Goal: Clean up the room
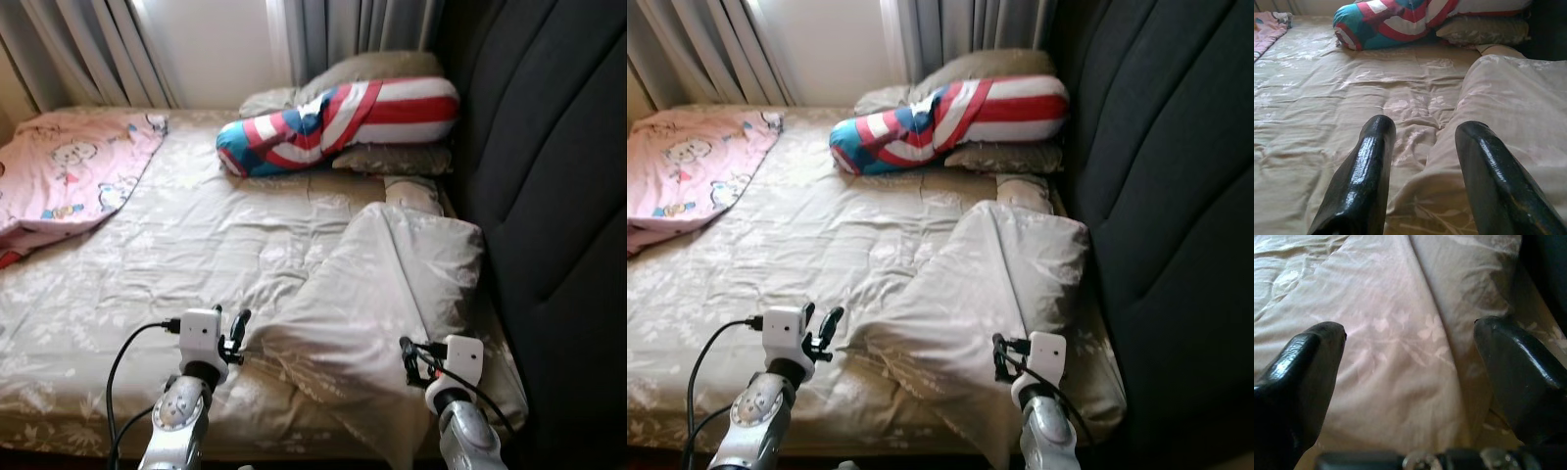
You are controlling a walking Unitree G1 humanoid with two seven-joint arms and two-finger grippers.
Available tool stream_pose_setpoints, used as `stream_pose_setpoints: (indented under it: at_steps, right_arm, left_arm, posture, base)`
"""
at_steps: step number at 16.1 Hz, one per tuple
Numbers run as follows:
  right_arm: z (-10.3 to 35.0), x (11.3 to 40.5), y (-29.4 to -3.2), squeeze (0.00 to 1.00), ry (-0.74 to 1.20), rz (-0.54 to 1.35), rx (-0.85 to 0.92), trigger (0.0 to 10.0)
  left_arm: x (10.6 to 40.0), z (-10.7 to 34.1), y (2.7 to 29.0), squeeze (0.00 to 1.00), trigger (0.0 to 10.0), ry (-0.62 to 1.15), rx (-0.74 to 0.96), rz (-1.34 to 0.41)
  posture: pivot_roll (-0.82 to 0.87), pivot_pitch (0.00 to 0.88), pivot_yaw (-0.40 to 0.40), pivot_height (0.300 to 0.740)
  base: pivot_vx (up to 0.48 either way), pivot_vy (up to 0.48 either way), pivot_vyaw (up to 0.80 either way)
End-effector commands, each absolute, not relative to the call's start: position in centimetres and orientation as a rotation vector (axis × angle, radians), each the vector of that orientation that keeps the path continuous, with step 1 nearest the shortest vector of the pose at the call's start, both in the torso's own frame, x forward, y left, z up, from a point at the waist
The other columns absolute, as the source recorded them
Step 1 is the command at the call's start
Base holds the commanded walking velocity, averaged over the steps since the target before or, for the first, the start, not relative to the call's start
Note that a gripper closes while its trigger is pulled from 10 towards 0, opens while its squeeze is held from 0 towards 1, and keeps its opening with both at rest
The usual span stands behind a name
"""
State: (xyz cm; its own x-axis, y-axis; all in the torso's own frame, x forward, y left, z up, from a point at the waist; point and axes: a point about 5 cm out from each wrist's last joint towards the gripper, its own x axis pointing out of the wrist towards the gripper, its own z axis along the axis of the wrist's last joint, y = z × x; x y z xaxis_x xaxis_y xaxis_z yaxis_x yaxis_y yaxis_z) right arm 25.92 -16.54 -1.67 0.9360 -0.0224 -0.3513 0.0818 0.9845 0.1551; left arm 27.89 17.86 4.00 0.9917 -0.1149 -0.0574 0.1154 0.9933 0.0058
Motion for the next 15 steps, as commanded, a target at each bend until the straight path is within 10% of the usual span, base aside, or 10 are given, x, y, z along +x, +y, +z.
stream_pose_setpoints:
  at_steps: [1, 15]
  right_arm:
    - [-1.89, 25.8, -16.32, 0.0, 0.372, -0.047, 0.167, 10.0]
    - [-1.67, 26.24, -15.86, 0.0, 0.367, -0.023, 0.175, 10.0]
  left_arm:
    - [27.84, 4.16, 18.01, 0.0, 10.0, 0.057, 0.007, -0.111]
    - [28.01, 4.6, 17.59, 0.0, 10.0, 0.051, 0.002, -0.133]
  posture:
    - [-0.01, 0.026, -0.013, 0.666]
    - [-0.01, 0.0, -0.006, 0.666]
  base:
    - [0.0, 0.0, 0.0]
    - [0.063, 0.0, 0.0]
